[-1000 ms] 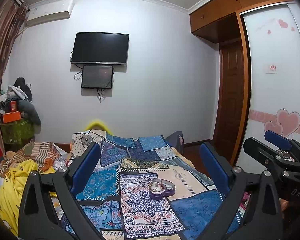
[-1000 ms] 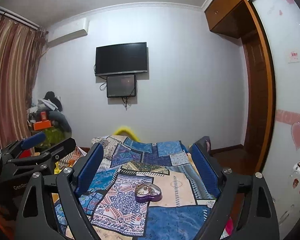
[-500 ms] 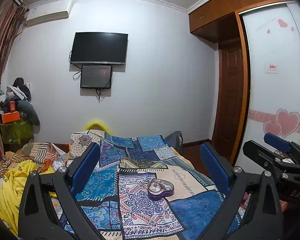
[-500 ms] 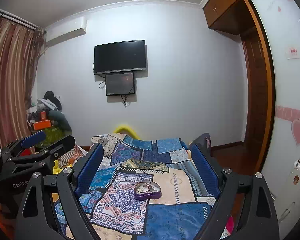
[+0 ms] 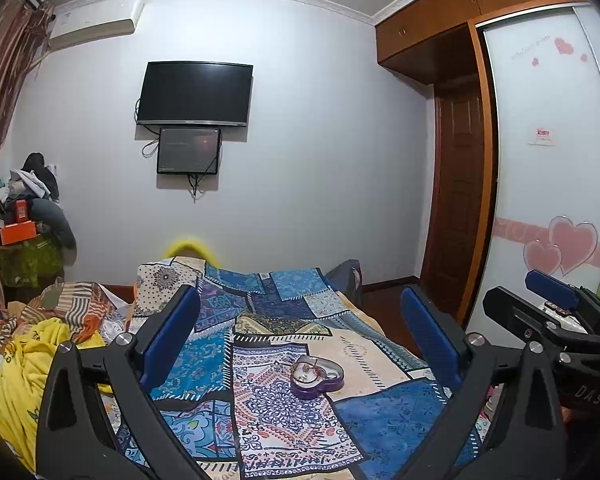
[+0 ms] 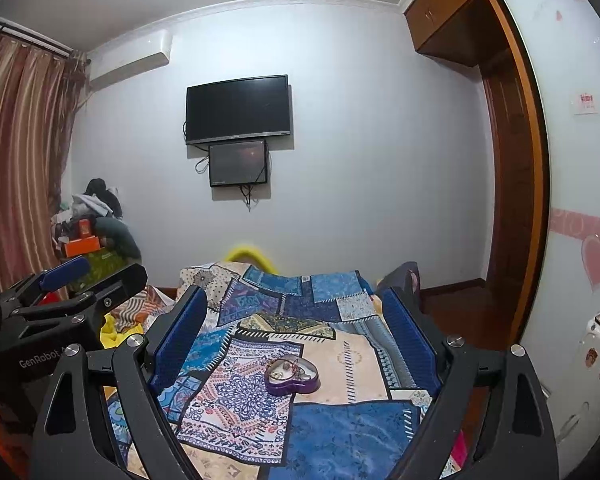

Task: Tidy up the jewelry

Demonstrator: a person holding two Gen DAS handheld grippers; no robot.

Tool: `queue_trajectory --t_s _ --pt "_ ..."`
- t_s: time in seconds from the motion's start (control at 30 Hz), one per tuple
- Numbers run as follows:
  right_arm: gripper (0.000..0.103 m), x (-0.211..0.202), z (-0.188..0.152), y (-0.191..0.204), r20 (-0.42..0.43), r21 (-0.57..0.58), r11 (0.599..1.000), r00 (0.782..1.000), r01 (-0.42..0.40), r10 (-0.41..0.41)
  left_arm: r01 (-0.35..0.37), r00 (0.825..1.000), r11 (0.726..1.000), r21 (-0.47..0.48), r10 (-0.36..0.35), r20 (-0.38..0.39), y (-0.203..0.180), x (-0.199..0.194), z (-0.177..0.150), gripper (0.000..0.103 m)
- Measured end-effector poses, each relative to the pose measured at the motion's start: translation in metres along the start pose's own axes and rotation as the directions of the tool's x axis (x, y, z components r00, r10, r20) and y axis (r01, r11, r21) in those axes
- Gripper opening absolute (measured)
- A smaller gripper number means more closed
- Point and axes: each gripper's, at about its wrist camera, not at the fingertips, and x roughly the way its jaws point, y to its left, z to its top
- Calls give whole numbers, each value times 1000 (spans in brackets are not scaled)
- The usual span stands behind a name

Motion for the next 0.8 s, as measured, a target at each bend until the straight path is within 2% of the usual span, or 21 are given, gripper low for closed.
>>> queue_trajectory --t_s 0.8 --pt "87 1 0 -4 -10 31 1000 1000 4 -4 19 1000 1000 -6 -19 -19 1 5 -5 101"
